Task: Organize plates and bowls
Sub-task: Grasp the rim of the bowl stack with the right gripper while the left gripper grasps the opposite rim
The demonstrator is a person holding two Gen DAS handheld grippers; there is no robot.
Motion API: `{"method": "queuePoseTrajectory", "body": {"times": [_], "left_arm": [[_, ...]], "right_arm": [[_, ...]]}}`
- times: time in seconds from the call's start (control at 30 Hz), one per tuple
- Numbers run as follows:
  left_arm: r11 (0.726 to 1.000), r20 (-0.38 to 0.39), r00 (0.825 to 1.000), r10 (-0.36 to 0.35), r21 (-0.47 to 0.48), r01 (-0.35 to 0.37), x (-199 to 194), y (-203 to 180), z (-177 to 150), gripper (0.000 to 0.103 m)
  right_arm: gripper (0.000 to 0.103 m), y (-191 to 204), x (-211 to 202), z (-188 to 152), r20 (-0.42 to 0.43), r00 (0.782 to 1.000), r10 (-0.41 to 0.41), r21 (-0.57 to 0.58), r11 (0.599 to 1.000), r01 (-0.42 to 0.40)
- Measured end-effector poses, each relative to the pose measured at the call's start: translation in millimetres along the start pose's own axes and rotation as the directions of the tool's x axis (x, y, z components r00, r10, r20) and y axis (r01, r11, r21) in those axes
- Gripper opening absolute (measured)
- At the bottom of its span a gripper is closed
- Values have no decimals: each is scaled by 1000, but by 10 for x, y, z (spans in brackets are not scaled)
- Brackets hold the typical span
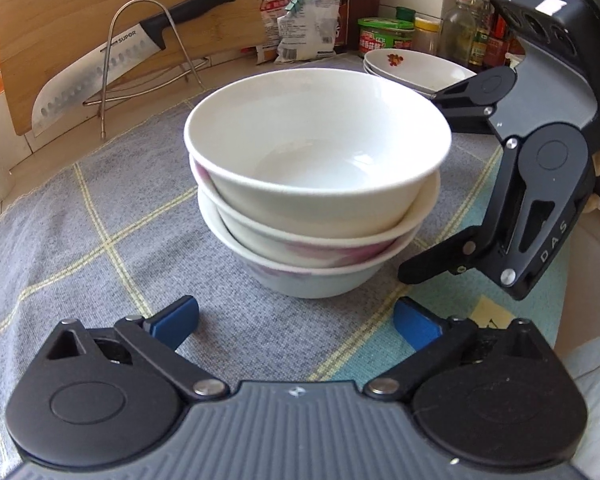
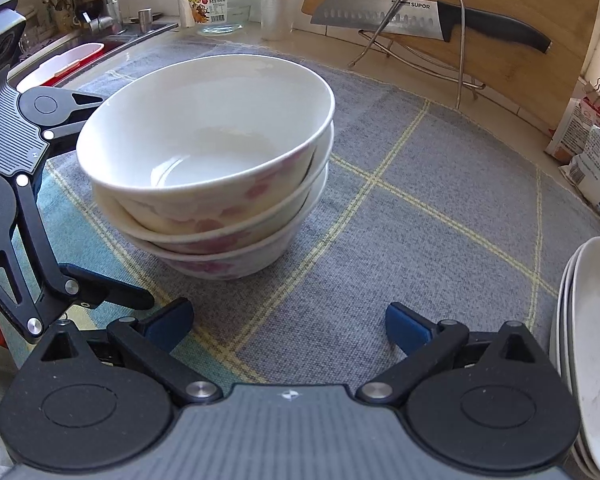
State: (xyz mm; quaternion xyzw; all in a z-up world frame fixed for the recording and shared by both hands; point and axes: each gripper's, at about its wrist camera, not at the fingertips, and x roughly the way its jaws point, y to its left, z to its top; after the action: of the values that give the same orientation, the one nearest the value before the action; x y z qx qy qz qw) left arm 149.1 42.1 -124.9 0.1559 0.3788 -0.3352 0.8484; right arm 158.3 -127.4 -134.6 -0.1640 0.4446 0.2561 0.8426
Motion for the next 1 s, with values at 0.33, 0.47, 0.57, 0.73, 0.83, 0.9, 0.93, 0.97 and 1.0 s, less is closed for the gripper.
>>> {"method": "queuePoseTrajectory", "body": {"times": [0.33, 0.47, 0.57, 0.73, 0.83, 0.9, 0.93, 0.97, 1.0], "left_arm": [[1000, 29, 1000, -10, 14, 9, 10, 28, -1, 103], [1000, 38, 999, -6, 12, 5, 8, 24, 0, 103], [1000, 47, 999, -2, 6, 2, 9, 23, -4, 103], [1000, 50, 999, 13, -11, -12, 27, 9, 14, 103], [1000, 47, 999, 20, -20, -19, 37, 9, 28, 103], [1000, 45, 999, 21, -23, -20, 46, 10, 39, 103], [1000, 43, 999, 20, -22, -19, 51, 12, 44, 103], [1000, 41, 999, 19, -21, -18, 56, 13, 49, 103], [1000, 39, 999, 16, -16, -15, 61, 20, 52, 103]], "right_arm": [[103, 3, 45, 80, -32, 999, 7, -10, 1000, -7], [103, -10, 52, 76, -16, 1000, 23, -35, 999, -24], [103, -14, 55, 87, -17, 999, 31, -50, 998, -32], [103, -27, 69, 119, -20, 998, 66, -107, 992, -67], [103, -33, 87, 149, -20, 996, 90, -142, 986, -92], [103, -32, 98, 171, -19, 995, 99, -163, 981, -101], [103, -31, 99, 180, -18, 995, 101, -175, 979, -103], [103, -33, 102, 190, -18, 994, 105, -183, 977, -107], [103, -36, 107, 200, -19, 994, 109, -188, 976, -111]]}}
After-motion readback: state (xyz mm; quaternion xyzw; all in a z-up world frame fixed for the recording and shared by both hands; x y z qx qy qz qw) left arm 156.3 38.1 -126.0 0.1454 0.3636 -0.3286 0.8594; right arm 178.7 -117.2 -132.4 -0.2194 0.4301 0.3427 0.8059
